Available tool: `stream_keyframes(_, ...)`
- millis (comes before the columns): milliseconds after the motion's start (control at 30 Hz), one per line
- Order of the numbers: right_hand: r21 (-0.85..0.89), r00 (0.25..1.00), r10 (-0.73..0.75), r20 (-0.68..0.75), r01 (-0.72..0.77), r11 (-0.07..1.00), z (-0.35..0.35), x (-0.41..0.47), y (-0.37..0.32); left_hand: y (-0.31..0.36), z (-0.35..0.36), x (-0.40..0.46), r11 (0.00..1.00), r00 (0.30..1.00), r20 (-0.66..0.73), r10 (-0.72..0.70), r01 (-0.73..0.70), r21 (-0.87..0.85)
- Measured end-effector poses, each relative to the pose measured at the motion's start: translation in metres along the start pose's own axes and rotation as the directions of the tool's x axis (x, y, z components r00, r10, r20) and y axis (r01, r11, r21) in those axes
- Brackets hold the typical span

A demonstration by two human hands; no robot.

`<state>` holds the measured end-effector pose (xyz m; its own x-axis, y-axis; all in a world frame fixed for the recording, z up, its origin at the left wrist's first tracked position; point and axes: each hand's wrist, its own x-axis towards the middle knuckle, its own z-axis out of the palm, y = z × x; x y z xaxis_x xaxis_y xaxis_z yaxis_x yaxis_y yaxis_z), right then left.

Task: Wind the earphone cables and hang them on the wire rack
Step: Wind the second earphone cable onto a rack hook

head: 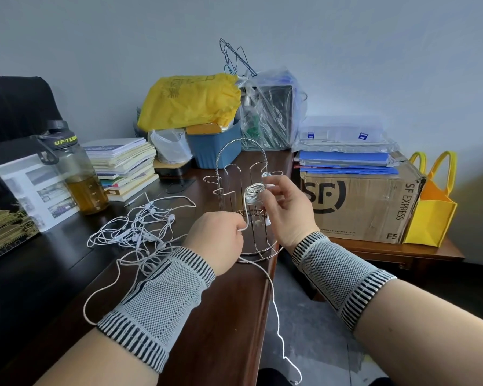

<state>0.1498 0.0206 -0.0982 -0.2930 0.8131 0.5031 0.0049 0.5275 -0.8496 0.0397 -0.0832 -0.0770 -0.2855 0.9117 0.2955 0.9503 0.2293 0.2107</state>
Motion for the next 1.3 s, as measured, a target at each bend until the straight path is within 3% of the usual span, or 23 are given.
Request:
stream_keyframes(100, -0.110, 0.998, -0.051, 0.021, 0.053, 0.993, 0.000, 0.001, 0.001, 0.001, 0.005, 0.002, 0.972, 0.995, 0.078, -0.068, 0.084, -0.220)
stream_keyframes(200, -0.127, 0.998, -0.052, 0.034, 0.056, 0.990, -0.001, 0.002, -0.001, 0.001, 0.009, 0.004, 0.869, 0.978, 0.151, -0.141, 0.196, -0.454)
stream_keyframes(267, -0.147, 0.998, -0.042, 0.043, 0.048, 0.988, -0.003, 0.003, -0.003, 0.003, 0.011, 0.005, 0.755, 0.971, 0.136, -0.198, 0.239, -0.611)
stream_keyframes(367, -0.149, 0.998, -0.028, 0.052, 0.035, 0.988, -0.005, 0.004, -0.006, 0.012, 0.010, 0.008, 0.480, 0.944, 0.119, -0.307, 0.262, -0.838)
stream_keyframes(433, -0.146, 0.998, -0.005, 0.057, 0.014, 0.989, -0.005, 0.006, -0.007, 0.018, 0.007, 0.011, 0.420, 0.933, 0.076, -0.351, 0.230, -0.878)
stream_keyframes(567, -0.157, 0.995, 0.011, 0.097, 0.004, 0.988, -0.009, 0.009, -0.011, 0.020, 0.008, 0.017, 0.511, 0.902, -0.046, -0.429, 0.200, -0.836)
stream_keyframes(700, -0.144, 0.986, 0.011, 0.166, 0.013, 0.990, -0.012, 0.010, -0.014, 0.012, 0.011, 0.018, 0.582, 0.889, -0.068, -0.453, 0.237, -0.778)
stream_keyframes(867, -0.124, 0.997, 0.005, 0.079, 0.005, 0.992, -0.011, 0.002, -0.005, 0.011, 0.004, 0.013, 0.734, 0.933, -0.110, -0.343, 0.193, -0.651)
stream_keyframes(1067, -0.248, 0.962, -0.250, 0.111, 0.270, 0.930, -0.006, -0.011, 0.002, 0.014, 0.003, 0.006, 0.933, 0.968, -0.164, -0.192, 0.128, -0.337)
stream_keyframes(1167, -0.291, 0.933, -0.318, 0.167, 0.355, 0.888, -0.003, -0.014, 0.006, 0.018, 0.005, 0.001, 0.963, 0.978, -0.175, -0.111, 0.062, -0.261)
stream_keyframes(1300, -0.343, 0.933, -0.325, 0.152, 0.358, 0.868, -0.002, -0.011, 0.011, 0.016, 0.008, -0.005, 0.976, 0.978, -0.208, -0.020, -0.025, -0.214)
